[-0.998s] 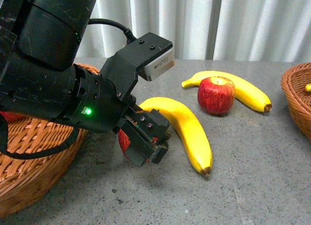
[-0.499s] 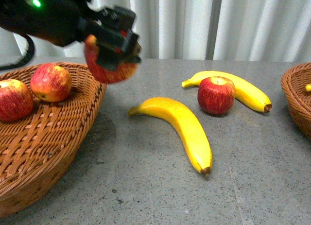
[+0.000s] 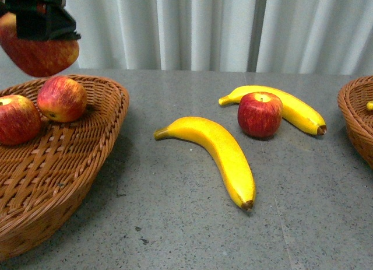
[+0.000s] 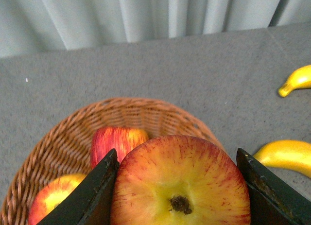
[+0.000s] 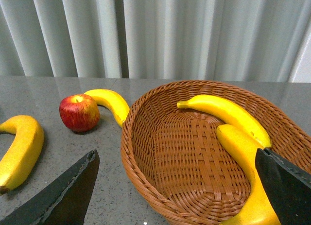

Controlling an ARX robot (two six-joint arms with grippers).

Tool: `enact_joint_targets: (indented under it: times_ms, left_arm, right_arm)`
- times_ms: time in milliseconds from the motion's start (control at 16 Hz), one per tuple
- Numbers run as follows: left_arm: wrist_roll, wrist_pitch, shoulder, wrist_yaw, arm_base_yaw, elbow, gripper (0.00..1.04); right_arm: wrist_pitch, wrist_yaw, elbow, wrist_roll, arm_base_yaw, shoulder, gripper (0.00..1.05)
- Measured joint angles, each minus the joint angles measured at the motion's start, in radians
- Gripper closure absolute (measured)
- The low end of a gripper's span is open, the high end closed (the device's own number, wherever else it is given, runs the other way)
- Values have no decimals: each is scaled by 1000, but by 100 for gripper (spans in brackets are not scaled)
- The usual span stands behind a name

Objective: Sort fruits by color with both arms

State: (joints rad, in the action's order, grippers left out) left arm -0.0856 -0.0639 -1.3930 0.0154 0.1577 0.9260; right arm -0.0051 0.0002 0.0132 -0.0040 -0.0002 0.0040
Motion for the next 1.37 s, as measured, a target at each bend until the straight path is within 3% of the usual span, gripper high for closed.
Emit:
enact_joint_targets:
  times_ms: [187,374,436,561,686,935,1185,1372]
  left_arm:
    - [120,-14,-46,-43,-85,-59,42]
    - [159,-16,-77,-62,-97,-88,42]
    - [163,-16,-77,-79,-89,-91,36]
    - [158,-22,-76,-84,-73,-91,8]
    - [147,-14,-62,-67,-64,-82,7]
    - [68,-35,-72,-61,12,32,7]
    - [-5,-25,-265,-121,91,247,7]
    - [-54,12,-445,-130,214,399,7]
  right_arm:
    - [0,0,0,0,0,0,7]
    - [0,0,0,0,0,0,7]
    - [0,0,0,0,0,0,7]
    - [0,0,0,0,0,0,7]
    - [0,0,0,0,0,0,7]
    - [0,0,0,0,0,0,7]
    - [0,0,0,0,0,0,7]
    - [0,0,0,0,0,0,7]
